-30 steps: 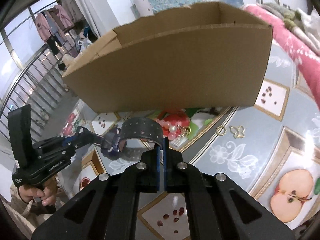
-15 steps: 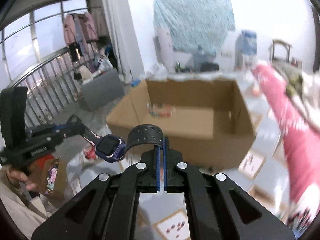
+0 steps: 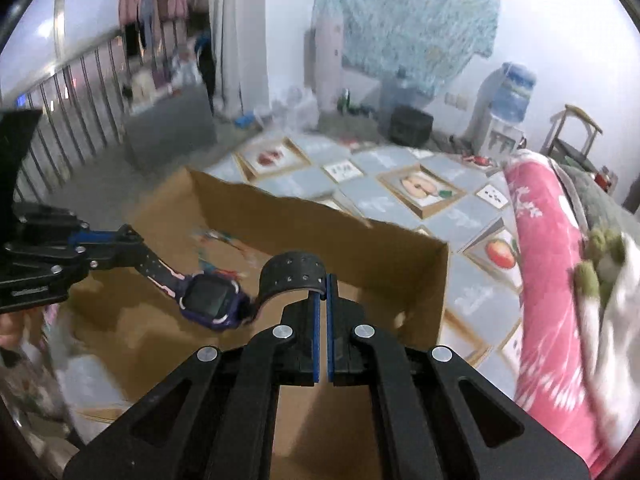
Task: Organize jewelry
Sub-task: 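Carry the watch over the box with both grippers and release it inside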
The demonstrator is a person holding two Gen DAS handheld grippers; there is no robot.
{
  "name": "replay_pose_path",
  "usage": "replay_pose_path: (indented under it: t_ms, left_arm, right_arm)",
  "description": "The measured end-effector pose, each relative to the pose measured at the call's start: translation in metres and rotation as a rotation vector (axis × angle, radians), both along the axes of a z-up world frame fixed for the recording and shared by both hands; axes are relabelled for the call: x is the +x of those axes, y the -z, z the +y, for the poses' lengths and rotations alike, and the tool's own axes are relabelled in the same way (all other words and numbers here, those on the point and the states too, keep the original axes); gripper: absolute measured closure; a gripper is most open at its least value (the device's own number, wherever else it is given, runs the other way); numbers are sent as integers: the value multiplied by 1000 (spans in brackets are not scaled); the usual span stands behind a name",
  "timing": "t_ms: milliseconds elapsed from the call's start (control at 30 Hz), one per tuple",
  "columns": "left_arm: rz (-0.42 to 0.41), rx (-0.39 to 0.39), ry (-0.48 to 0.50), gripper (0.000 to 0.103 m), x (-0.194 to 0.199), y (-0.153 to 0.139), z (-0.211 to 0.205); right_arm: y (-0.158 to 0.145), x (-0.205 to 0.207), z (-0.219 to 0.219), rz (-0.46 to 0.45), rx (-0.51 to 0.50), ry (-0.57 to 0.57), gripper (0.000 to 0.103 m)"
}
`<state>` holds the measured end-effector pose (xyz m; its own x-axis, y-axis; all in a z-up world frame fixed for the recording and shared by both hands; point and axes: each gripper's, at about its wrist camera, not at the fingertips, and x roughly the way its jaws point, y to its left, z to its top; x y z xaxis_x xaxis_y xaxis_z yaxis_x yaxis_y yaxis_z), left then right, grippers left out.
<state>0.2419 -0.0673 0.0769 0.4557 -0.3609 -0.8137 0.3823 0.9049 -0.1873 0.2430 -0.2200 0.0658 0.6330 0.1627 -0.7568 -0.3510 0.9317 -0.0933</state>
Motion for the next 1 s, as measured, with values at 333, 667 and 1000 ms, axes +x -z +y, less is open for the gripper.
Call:
replay_pose_path:
  t_ms: [333,667,1000]
  left_arm:
    - [143,35,6,93,46,33,-22]
    - [116,4,-23,93,39,23,-6]
    - [-5,-47,-45,91,-2,-15,17]
  right_arm:
    - [40,43,12,60,-287,-101,94]
    - [11,44,-13,-20,-291,-81,76]
    - [-43,33,-54,77,143,3,75]
